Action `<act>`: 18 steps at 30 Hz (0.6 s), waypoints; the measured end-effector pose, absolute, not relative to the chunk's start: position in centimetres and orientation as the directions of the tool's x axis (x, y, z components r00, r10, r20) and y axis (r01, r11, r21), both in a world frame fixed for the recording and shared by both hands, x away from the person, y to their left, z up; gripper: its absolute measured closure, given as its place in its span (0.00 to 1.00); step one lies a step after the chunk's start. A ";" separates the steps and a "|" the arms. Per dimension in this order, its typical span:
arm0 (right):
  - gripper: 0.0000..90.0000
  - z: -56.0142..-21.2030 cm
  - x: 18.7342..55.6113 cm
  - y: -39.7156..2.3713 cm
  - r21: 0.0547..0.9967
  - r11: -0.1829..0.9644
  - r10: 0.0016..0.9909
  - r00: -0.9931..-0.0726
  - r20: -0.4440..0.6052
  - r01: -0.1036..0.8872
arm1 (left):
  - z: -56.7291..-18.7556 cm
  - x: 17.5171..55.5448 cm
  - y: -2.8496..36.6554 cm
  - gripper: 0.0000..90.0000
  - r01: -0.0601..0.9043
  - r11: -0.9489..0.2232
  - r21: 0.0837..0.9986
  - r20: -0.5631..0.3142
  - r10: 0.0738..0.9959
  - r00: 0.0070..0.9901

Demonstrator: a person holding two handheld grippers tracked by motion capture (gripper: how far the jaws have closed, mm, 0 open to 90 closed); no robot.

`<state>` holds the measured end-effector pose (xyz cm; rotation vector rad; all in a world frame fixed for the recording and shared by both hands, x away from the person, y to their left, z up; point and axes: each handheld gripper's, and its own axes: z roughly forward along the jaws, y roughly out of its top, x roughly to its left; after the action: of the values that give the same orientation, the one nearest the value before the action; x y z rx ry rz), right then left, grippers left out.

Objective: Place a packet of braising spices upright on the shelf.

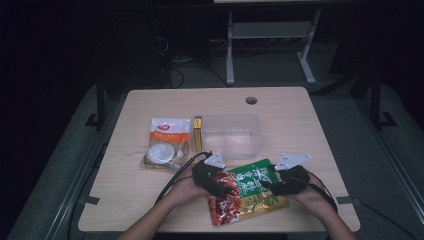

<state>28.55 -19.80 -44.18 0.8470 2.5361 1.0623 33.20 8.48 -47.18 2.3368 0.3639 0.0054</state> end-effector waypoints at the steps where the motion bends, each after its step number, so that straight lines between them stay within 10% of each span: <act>1: 0.40 -44.2 28.5 -19.8 0.718 0.559 0.608 -0.794 -0.015 0.415 | -47.2 33.0 8.4 0.17 0.254 -0.673 0.695 -0.100 0.259 0.961; 11: 0.40 -43.8 28.5 -20.3 0.737 0.539 0.618 -0.786 -0.016 0.408 | -46.9 32.6 8.6 0.46 0.212 -0.685 0.697 -0.053 0.245 0.968; 18: 0.38 -43.1 28.2 -20.9 0.764 0.506 0.632 -0.775 -0.013 0.400 | -46.5 32.3 7.7 0.84 0.167 -0.717 0.677 -0.031 0.199 0.979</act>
<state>28.23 -20.93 -43.15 0.8678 2.4615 1.1363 32.27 7.75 -46.49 2.3839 0.2545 0.0569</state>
